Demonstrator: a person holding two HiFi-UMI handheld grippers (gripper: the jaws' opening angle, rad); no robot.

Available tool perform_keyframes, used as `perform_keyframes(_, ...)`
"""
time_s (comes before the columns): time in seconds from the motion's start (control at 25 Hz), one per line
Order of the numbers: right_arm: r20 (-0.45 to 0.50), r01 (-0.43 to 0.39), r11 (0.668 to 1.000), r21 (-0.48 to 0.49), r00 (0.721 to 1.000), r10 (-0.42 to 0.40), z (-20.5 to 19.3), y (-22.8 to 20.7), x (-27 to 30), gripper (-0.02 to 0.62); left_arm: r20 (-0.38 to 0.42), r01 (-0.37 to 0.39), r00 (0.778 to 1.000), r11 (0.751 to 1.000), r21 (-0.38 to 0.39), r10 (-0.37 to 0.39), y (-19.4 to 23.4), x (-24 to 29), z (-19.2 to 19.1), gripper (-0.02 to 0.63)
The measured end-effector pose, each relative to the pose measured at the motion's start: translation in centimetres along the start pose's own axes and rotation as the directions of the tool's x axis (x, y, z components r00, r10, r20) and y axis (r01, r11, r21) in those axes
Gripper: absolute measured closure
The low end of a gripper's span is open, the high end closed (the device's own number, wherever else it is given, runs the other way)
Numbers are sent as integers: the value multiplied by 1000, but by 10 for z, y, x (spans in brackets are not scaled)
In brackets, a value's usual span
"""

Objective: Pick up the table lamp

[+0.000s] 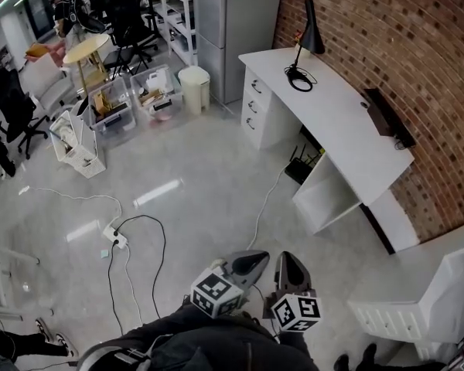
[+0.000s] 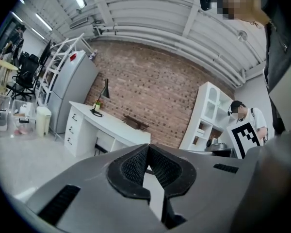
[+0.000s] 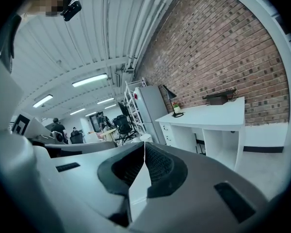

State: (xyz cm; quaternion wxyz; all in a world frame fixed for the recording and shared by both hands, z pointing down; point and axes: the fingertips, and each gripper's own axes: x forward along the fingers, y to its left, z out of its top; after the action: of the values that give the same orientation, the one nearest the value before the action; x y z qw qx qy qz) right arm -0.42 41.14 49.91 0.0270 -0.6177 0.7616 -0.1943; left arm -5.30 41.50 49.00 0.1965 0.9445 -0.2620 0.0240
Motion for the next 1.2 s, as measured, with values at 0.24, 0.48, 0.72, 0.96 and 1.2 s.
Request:
perform_keyframes(0.24, 15, 30, 1000, -2, 999, -30, 26, -1, 71, 584, -55, 44, 998, 999, 14, -43, 61, 24, 30, 604)
perform_keyframes(0.48, -1, 56, 998, -14, 998, -56, 35, 5, 130, 584, -70, 66, 995, 998, 14, -65, 115, 45, 58, 604)
perform_keyframes(0.72, -9, 74, 997, -2, 997, -74, 43, 6, 173, 584, -85, 78, 993, 997, 12, -77, 152, 57, 72, 604)
perform_keyframes(0.96, -3, 80, 997, 5, 997, -80, 39, 22, 193, 584, -48, 101, 994, 995, -2, -101, 172, 56, 87, 604)
perform_keyframes(1.2, -14, 95, 995, 1, 995, -95, 38, 20, 186, 584, -56, 78, 995, 996, -40, -80, 178, 52, 80, 604)
